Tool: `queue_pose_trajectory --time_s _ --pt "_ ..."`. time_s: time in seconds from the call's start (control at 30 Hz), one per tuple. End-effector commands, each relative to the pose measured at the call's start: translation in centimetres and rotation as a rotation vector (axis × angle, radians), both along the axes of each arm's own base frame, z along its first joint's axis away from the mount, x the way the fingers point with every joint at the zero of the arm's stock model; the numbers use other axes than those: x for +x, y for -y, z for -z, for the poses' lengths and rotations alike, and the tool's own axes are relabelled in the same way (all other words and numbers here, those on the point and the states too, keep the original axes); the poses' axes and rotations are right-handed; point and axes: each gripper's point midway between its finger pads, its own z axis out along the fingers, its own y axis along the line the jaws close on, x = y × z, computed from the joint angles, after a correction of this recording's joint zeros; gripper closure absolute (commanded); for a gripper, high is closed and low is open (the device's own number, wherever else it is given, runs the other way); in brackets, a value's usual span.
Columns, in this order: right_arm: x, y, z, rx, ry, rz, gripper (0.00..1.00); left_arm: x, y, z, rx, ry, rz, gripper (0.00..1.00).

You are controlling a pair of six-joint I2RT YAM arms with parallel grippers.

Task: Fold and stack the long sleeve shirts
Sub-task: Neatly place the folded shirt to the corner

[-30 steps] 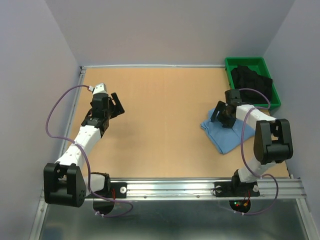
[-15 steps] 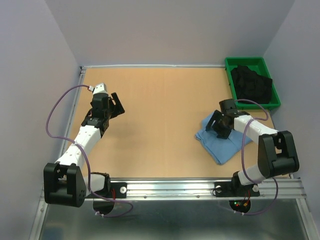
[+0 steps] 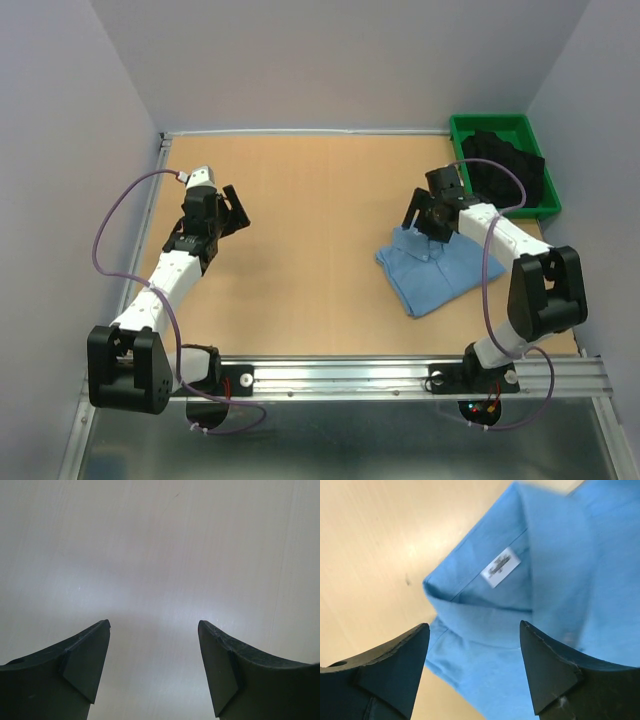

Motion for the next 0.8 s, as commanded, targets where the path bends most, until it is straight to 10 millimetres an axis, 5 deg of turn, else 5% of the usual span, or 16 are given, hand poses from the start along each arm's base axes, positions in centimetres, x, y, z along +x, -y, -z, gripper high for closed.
queue_pose_trajectory --time_s 0.0,0.3,0.53,0.7,0.77 --pt "1.2 5.5 -4.1 -0.252 0.097 0.016 0.22 0.6 -0.5 -2.1 0.005 0.072 -0.016 0.18" --pt "-1.0 13.5 0.8 -0.189 -0.061 0.290 0.22 0.6 -0.4 -2.5 -0.001 0.086 -0.012 0.18" --pt "-5.7 13.5 5.0 -0.049 -0.197 0.421 0.21 0.5 -0.1 -2.4 -0.011 0.085 0.002 0.18" --pt "-8.9 11.8 5.3 0.038 -0.240 0.499 0.20 0.4 0.1 -2.3 -0.016 0.081 0.009 0.18" --pt "-9.4 11.4 4.0 0.059 -0.200 0.486 0.20 0.5 0.2 -2.3 -0.019 0.079 0.014 0.18"
